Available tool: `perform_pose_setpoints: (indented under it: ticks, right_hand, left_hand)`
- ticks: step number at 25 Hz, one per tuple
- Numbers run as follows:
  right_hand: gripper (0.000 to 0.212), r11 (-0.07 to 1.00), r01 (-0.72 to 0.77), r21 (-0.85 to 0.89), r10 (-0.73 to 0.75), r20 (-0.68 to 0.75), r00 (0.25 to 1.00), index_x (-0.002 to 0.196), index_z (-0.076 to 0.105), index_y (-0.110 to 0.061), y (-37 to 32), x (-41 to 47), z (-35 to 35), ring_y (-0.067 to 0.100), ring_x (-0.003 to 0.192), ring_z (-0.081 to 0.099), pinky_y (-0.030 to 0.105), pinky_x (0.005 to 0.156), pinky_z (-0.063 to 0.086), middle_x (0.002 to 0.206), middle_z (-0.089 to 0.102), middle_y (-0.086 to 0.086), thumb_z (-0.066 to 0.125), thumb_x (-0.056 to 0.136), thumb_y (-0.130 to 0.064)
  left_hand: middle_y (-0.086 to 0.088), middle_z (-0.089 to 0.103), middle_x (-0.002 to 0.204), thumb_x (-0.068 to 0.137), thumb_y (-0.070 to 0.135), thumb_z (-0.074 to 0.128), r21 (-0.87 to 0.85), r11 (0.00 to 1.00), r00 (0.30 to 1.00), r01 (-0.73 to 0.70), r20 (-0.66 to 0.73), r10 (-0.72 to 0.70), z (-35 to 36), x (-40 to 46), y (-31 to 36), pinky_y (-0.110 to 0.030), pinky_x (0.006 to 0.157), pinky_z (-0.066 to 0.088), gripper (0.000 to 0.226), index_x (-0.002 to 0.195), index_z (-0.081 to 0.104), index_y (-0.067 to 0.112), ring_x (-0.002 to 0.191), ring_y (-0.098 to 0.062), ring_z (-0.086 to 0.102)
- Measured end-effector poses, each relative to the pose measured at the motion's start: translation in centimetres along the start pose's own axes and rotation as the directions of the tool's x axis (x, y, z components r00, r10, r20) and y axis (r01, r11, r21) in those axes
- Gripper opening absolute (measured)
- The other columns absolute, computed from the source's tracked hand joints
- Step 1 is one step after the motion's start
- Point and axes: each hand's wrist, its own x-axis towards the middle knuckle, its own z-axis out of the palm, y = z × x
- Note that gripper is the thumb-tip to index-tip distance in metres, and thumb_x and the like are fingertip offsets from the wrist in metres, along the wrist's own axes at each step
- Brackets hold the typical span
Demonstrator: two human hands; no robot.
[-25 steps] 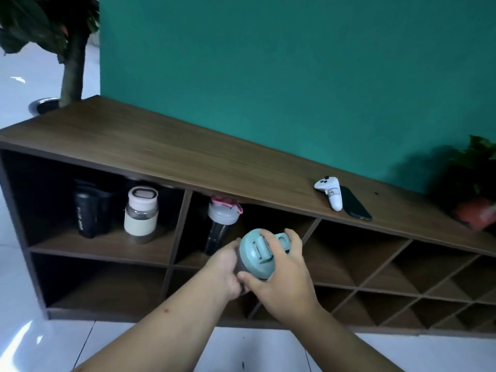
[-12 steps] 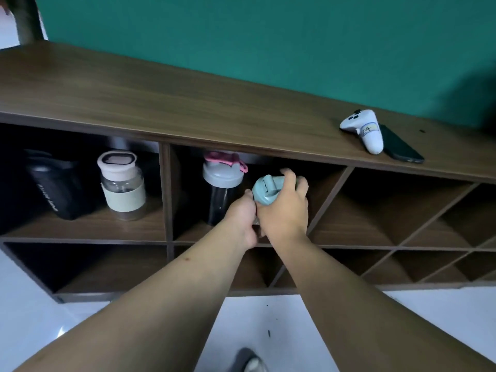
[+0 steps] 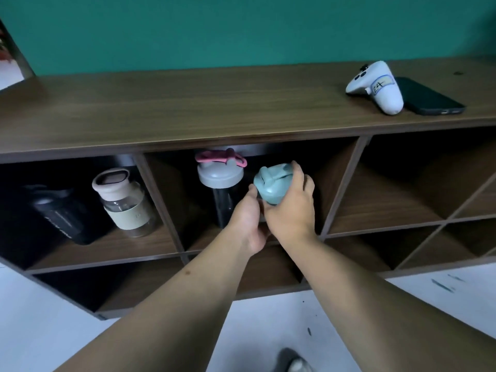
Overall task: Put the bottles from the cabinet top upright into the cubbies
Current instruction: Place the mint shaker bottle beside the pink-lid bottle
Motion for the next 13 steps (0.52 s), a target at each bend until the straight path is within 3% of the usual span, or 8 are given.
perform_pose_setpoints:
  ticks: [3, 5, 6, 10, 13]
  right_hand:
    - [0.104, 0.953, -0.223, 0.204, 0.22, 0.037, 0.975, 0.161, 0.014, -0.029, 0.3, -2.3, 0.2, 0.035, 0.136, 0.052, 0.048, 0.107, 0.048, 0.163, 0.03, 0.008, 0.077, 0.078, -0.037]
    - [0.101, 0.877, -0.34, 0.34, 0.331, 0.087, 0.94, 0.159, 0.024, -0.024, -0.3, -3.3, 0.6, 0.035, 0.136, 0.051, 0.049, 0.111, 0.044, 0.158, 0.039, 0.01, 0.055, 0.068, -0.056]
    - [0.099, 0.856, -0.356, 0.374, 0.35, 0.085, 0.933, 0.156, 0.032, -0.022, -0.5, -3.5, 0.9, 0.034, 0.133, 0.053, 0.049, 0.11, 0.046, 0.152, 0.046, 0.01, 0.052, 0.064, -0.057]
    - [0.075, 0.863, -0.388, 0.322, 0.378, 0.096, 0.921, 0.148, 0.044, -0.025, -0.6, -2.9, 1.0, 0.034, 0.12, 0.058, 0.043, 0.101, 0.049, 0.134, 0.05, 0.008, 0.072, 0.079, -0.023]
    - [0.07, 0.822, -0.449, 0.351, 0.427, 0.144, 0.893, 0.141, 0.053, -0.033, -0.8, -1.4, 0.4, 0.033, 0.111, 0.06, 0.044, 0.098, 0.052, 0.123, 0.046, 0.003, 0.071, 0.073, -0.026]
  left_hand:
    - [-0.005, 0.08, 0.128, 0.104, 0.061, 0.044, 0.05, 0.995, 0.993, -0.088, -0.075, 0.091, 0.6, 0.4, -1.3, -0.045, 0.098, 0.062, 0.058, 0.144, 0.064, 0.025, 0.113, -0.024, 0.078]
    - [-0.007, 0.078, 0.127, 0.106, 0.053, 0.045, 0.054, 0.986, 0.978, -0.159, -0.13, 0.165, 0.8, 0.7, -1.3, -0.05, 0.101, 0.061, 0.049, 0.143, 0.06, 0.025, 0.111, -0.028, 0.078]
    - [-0.007, 0.077, 0.127, 0.108, 0.048, 0.045, 0.056, 0.982, 0.974, -0.179, -0.129, 0.185, 0.7, 0.8, -1.1, -0.05, 0.1, 0.062, 0.044, 0.143, 0.06, 0.025, 0.111, -0.03, 0.078]
    - [-0.01, 0.078, 0.13, 0.111, 0.046, 0.041, 0.027, 0.986, 0.985, -0.167, -0.049, 0.168, 0.5, 0.3, -0.6, -0.048, 0.103, 0.059, 0.042, 0.138, 0.063, 0.024, 0.118, -0.028, 0.076]
    - [-0.002, 0.072, 0.135, 0.11, 0.058, 0.032, 0.087, 0.975, 0.975, -0.206, -0.065, 0.211, 0.5, 0.0, -1.4, -0.053, 0.114, 0.051, 0.05, 0.139, 0.056, 0.025, 0.125, -0.024, 0.069]
